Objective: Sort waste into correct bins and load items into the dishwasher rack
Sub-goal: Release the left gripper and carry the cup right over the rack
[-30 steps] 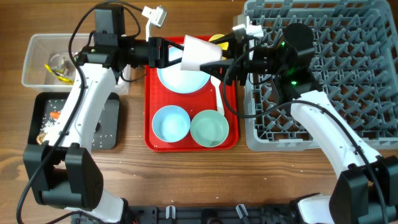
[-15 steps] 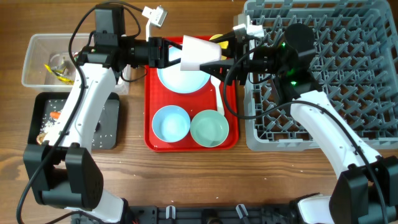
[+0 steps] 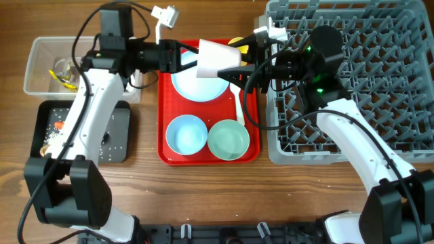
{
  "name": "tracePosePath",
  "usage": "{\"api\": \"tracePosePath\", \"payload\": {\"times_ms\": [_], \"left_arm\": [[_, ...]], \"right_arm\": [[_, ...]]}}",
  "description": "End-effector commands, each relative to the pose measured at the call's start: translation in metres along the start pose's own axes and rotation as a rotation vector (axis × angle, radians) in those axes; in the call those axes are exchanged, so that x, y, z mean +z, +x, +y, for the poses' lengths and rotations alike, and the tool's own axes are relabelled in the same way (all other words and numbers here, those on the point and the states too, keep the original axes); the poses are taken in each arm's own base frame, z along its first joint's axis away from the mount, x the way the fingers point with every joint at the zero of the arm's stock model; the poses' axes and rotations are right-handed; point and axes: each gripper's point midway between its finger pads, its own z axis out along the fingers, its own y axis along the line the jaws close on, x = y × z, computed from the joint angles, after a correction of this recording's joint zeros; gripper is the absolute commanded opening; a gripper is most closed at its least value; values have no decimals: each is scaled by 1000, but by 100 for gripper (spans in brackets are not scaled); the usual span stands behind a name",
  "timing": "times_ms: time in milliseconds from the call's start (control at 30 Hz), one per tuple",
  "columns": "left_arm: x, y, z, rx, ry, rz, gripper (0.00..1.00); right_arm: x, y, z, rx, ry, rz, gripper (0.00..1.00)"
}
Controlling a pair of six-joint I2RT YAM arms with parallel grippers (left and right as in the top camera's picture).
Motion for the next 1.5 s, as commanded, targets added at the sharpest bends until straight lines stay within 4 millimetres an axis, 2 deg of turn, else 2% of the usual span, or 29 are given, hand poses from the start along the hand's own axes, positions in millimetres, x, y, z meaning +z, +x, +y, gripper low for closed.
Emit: {"api": "tracePosePath", "payload": {"times_ms": [0, 167, 300, 500, 600, 800, 967, 1133, 1233, 1367, 1467], "left_arm": [[-15, -7, 8, -25, -22, -35, 39], [-20, -9, 11, -28, -32, -48, 38], [-21, -10, 14, -29, -52, -55, 38], [-20, -11, 15, -33, -60, -57, 37], [-20, -11, 15, -32, -61, -57, 37], [-21, -9, 27, -73, -124, -69, 36], [-22, -8, 35, -93, -164, -76, 34], [-25, -7, 53, -131, -272, -93, 34], [-28, 1, 72, -184, -387, -95, 34], [-32, 12, 96, -237, -548, -86, 32], [-39, 22, 115, -264, -696, -77, 32]], "right_arm": [[-1, -7, -5, 23, 27, -15, 32], [-16, -14, -31, 115, 152, -61, 32], [-39, -22, -60, 204, 292, -123, 30], [-90, -15, -108, 332, 537, -171, 27], [-124, -11, -133, 401, 691, -189, 24], [-178, -9, -158, 458, 938, -157, 20], [-214, -14, -157, 401, 1180, 42, 21], [-239, -29, -130, 408, 1324, 207, 18], [-239, -22, -116, 451, 1317, 274, 17], [-240, 6, -105, 525, 1345, 388, 14], [-231, 19, -96, 557, 1328, 447, 12]]}}
